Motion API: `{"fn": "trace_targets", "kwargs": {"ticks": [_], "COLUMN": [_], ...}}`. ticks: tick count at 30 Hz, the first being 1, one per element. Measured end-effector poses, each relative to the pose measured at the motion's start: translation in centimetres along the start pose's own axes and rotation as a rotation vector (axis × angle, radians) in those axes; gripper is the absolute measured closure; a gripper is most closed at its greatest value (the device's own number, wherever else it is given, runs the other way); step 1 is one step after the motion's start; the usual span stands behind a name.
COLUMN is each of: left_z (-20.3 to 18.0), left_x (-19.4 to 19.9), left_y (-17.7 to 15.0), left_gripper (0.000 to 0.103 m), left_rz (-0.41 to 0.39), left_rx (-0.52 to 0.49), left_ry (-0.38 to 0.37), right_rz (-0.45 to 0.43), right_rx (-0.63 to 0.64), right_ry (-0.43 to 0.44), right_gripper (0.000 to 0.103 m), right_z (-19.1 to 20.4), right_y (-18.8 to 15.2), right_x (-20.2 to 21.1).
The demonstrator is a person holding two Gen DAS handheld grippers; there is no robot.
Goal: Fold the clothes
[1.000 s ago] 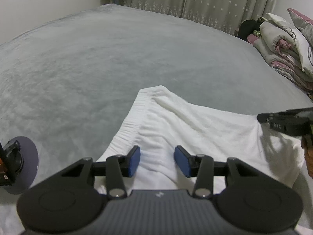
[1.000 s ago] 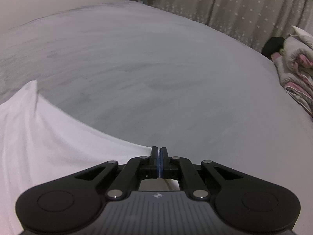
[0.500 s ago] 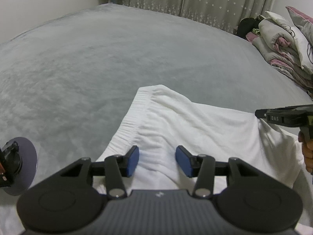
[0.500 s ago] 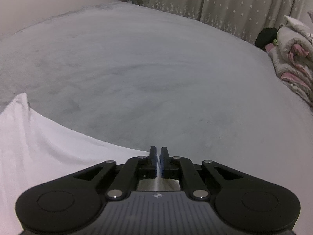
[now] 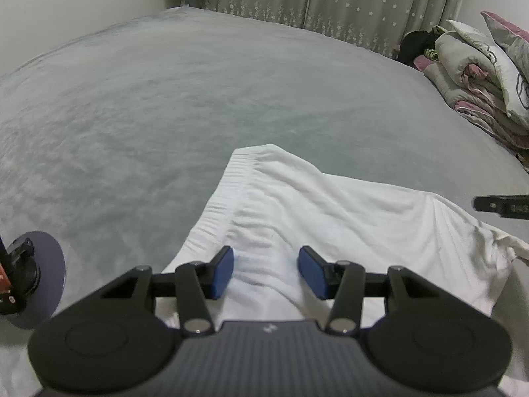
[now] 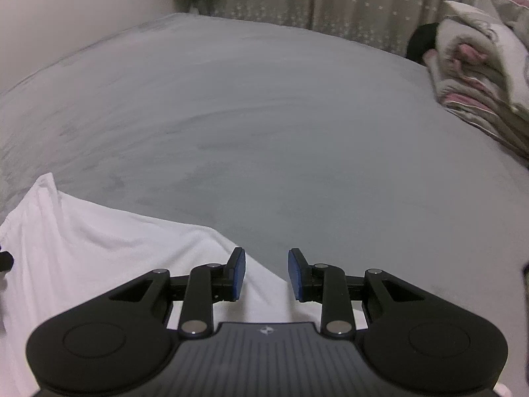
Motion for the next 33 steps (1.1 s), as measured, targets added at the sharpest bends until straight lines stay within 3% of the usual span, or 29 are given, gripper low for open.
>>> {"fn": "trace_targets", "kwargs": {"ticks": [11, 17, 24, 30, 33], "left_z": [-2.3, -4.5, -9.4, -14.3, -17.2], "left_x": [1.9, 4.2, 4.8, 4.2, 4.1], "left_y": [-0.8, -1.5, -3.3, -4.6, -5.0], "left_gripper": [0.058, 0.058, 0.058, 0.058, 0.058], "left_rz": [-0.044, -0.071, -0.060, -0.023, -0.018], "left_rx": [-0.051, -0.065, -0.169, -0.249, -0.296], "left_ry": [-0.026, -0.109, -0.199, -0.264, -0.285], "right_rz": [0.019, 0.015, 0.008, -0.026, -0.011], "right_rx": [-0.070, -0.117, -0.206, -0.355, -0.354], "right_ry": [-0.140, -0.183, -0.229, -0.171, -0.190], "right_gripper": [0.074, 0.074, 0.073, 0.073, 0.073], "right_z": [-3.8, -6.1, -10.0, -13.5, -14.5], "right_y": [-2.8, -5.8, -10.3, -12.9, -13.6], "right_x": [7.6, 11.0, 13.4, 14.8, 15.1]}}
Point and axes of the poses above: each gripper's, at about its wrist camera, not at the fingertips, and x roughly against the way its jaws point, z to its left, y to its top, the point moved 1 cm from there along -x, roughly the way its jaws point, and after that the axes turned 7 degrees about y, right-handed, at the moved point
